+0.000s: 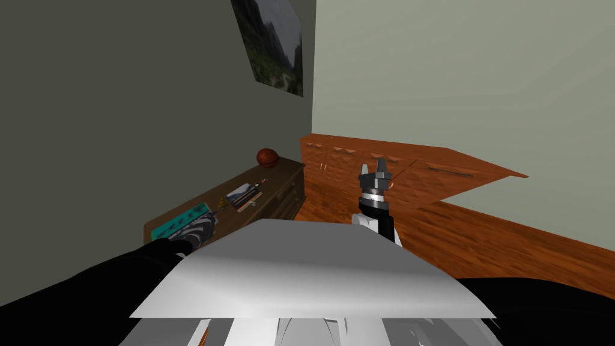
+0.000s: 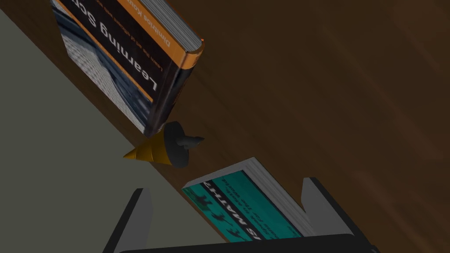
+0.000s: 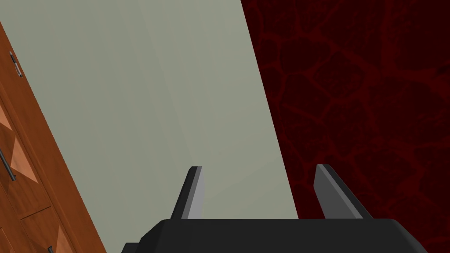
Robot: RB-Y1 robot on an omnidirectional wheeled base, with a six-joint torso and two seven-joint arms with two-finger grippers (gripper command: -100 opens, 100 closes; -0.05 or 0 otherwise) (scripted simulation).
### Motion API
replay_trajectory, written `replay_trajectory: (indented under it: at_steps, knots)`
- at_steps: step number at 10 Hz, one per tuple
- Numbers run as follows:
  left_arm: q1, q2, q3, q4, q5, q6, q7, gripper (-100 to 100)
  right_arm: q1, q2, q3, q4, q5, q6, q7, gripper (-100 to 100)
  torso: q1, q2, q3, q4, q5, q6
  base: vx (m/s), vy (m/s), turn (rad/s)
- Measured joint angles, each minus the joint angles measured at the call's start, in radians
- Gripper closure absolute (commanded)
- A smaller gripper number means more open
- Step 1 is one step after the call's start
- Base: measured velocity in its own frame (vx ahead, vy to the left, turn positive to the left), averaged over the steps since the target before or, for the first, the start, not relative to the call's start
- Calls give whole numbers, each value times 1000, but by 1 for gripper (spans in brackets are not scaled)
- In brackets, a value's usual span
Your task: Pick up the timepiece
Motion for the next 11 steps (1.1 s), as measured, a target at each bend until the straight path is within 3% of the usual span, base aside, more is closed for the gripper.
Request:
replay_trajectory:
  at_steps: [11]
  knots:
    - [88,37,5,-41,79,129,46,-100,0,0,0,0,0,0,0,0,0,-2,-1,0,0,0,66,-23,-35]
